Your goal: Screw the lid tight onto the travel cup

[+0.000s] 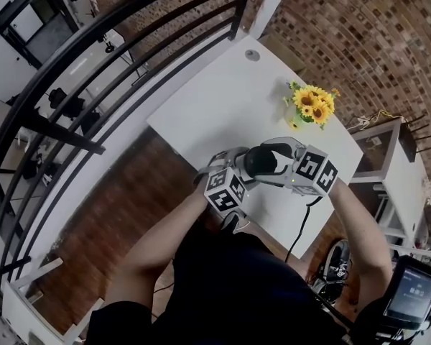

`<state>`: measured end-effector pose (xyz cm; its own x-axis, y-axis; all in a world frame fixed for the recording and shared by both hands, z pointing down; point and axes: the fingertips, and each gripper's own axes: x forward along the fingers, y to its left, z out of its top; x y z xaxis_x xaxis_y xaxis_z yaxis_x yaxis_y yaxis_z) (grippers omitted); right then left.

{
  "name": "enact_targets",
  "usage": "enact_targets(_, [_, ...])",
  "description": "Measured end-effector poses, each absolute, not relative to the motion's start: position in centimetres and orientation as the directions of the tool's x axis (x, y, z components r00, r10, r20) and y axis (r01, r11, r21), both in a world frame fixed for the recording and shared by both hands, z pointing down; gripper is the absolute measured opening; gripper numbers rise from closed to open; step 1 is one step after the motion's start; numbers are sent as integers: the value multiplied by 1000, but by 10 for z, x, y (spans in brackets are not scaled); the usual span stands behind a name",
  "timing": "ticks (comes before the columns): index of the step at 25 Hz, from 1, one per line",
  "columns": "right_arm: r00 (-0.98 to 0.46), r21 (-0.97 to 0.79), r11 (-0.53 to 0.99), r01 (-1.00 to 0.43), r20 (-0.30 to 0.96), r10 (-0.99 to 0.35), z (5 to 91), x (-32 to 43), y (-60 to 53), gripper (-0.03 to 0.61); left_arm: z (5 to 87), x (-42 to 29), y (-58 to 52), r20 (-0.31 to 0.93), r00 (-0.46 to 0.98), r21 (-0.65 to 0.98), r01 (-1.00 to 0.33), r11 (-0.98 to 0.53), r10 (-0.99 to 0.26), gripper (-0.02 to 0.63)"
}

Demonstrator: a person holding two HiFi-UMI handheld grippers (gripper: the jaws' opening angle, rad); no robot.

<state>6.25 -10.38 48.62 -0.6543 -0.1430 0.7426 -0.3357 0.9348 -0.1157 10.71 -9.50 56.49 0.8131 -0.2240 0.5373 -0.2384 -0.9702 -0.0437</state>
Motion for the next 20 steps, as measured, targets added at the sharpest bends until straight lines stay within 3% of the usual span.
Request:
enact_targets(5, [-560,-125,671,-731,673,-484,482,70,-113,344,565,105,-93,539,809,-48,-249,-967,-235,391])
enact_targets(9, [-391,-123,411,-903,630,-671,483,74,-116,344,568,101,-94,538,803,-48,-275,-960,-257,393])
enact_targets(14, [-243,-112,220,-969,581,-776,483,76,-115,344,569,99,-94,534,797,-51,-302,-952,-281,394])
enact_targets(17, [-314,-173,262,-949,550,-774,478,78,-117,344,569,101,-94,523,806,-50,-296,-954,-278,396])
enact_targets(20, [-381,-269,285,-920,440,-813,449,94,-123,345,567,94,-92,522,806,-25,-314,-949,-280,400])
